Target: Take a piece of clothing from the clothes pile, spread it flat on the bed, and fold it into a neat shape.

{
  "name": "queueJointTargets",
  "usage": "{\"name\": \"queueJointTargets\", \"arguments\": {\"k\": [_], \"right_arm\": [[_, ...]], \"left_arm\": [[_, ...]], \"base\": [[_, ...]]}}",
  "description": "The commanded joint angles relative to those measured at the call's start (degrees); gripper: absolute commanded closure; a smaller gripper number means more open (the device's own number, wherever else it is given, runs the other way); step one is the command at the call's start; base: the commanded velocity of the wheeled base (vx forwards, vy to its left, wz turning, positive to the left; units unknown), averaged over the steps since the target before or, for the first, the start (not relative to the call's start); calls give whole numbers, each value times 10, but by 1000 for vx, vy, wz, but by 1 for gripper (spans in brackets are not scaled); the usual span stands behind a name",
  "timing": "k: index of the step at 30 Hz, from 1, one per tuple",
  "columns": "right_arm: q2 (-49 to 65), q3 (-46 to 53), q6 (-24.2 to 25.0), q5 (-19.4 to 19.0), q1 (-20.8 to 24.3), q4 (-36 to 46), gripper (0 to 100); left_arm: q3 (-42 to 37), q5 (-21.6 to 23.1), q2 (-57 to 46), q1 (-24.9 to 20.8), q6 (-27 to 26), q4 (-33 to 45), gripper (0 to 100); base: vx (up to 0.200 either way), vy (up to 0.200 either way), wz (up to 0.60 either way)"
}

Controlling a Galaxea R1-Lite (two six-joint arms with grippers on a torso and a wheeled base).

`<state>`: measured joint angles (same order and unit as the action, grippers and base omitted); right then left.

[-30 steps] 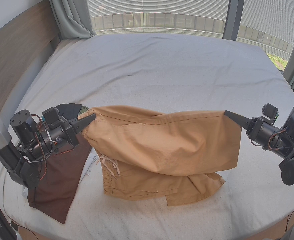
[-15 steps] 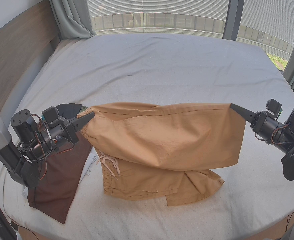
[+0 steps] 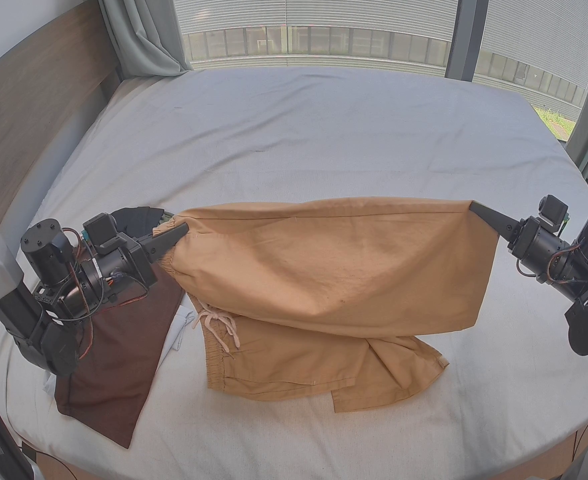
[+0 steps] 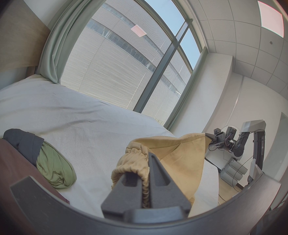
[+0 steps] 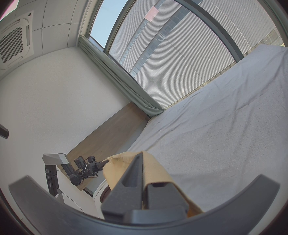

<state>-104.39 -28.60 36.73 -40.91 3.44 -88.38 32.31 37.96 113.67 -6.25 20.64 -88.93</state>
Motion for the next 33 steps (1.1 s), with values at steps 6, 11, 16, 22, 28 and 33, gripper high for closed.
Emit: {"name": "queueJointTargets", "arguments": {"k": [6,11,16,22,28,33], "right_arm": [[-11,-4,0,0,-9,0,100],[-12,-4,0,0,-12,0,100],[-17,-5,0,0,-16,0,100],[-20,-5,-1,0,-16,0,100],[-20,-7,-1,0,-18,0,100],[-19,-12,-1,0,-10,1,100]], "left_arm": [[3,0,2,3,1,0,100],[7,0,3,4,1,0,100],[14,-1,3,9,14,0,100],[14,-1,3,10,19,0,100],[15,-2,4,13,19,0,100],[15,-5,2,12,19,0,100]], "base": [[0,0,0],[0,0,0],[0,0,0],[0,0,0],[0,0,0],[0,0,0]]}}
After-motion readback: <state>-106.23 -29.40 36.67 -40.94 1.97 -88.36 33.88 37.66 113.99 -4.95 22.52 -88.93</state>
